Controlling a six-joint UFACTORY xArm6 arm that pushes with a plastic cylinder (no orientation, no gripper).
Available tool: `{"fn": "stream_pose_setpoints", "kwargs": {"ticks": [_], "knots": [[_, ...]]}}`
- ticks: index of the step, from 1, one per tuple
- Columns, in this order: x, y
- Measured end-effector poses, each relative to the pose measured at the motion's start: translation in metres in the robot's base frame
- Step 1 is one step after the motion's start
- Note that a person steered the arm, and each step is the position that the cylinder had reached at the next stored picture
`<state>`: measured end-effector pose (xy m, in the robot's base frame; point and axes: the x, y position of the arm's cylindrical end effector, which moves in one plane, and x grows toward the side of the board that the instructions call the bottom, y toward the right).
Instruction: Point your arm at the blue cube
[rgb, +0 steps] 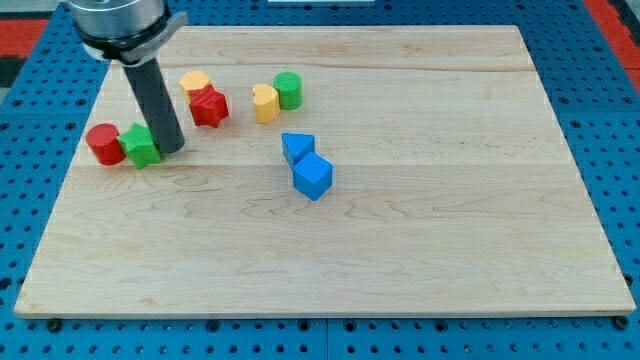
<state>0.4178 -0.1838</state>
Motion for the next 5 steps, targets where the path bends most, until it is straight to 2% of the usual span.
{"fn": "stream_pose_setpoints", "kwargs": {"ticks": [1,2,4,5], "knots": [[0.0,0.001],[-0.017,0.056],[-0.036,0.225],[-0.014,0.284]]}}
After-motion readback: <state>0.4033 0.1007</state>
